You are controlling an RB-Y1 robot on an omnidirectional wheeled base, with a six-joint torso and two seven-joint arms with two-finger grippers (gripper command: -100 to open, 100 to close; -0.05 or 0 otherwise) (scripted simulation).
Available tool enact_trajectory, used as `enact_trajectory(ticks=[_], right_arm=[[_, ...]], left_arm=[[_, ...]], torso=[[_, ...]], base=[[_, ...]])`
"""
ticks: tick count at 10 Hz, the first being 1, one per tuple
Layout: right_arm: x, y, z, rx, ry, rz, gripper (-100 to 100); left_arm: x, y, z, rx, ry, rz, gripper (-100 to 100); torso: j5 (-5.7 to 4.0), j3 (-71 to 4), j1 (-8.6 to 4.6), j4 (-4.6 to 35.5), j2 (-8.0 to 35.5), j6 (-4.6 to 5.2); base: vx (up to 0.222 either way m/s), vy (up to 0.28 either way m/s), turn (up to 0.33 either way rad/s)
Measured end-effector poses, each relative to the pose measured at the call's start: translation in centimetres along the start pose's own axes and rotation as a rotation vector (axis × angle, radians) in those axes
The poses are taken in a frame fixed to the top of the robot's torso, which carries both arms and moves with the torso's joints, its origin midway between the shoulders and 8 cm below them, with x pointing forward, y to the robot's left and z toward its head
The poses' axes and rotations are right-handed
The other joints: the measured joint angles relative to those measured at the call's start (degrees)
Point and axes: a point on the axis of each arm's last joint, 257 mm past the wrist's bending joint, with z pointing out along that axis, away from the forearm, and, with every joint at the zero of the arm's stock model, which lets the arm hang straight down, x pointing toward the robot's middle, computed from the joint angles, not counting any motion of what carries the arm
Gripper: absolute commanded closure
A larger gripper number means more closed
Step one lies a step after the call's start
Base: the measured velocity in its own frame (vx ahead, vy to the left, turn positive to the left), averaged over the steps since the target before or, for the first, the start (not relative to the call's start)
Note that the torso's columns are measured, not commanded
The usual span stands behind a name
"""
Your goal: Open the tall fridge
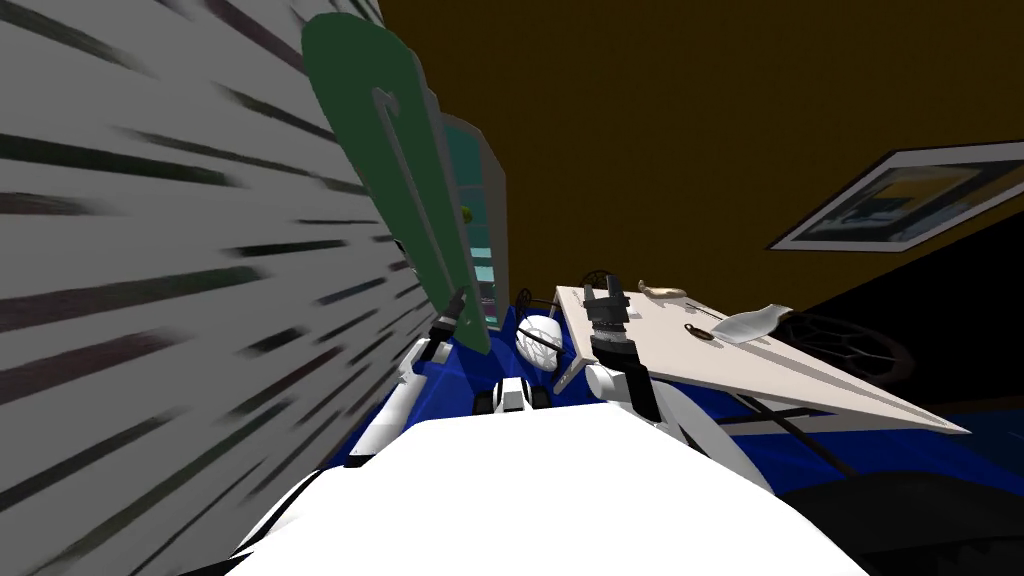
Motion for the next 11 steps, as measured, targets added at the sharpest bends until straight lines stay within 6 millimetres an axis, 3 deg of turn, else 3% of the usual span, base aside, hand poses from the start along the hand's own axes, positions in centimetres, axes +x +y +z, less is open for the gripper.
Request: enact_trajectory(ticks=[11], right_arm=[[0.0,0.0,0.0,0.0,0.0,0.0,0]], left_arm=[[-4.2,6.1,3.9,-0.144,0.035,0.092,-100]], torso=[[0.0,0.01,0.01,0.0,0.02,-0.04]], base=[[0.006,-0.02,-0.089]])
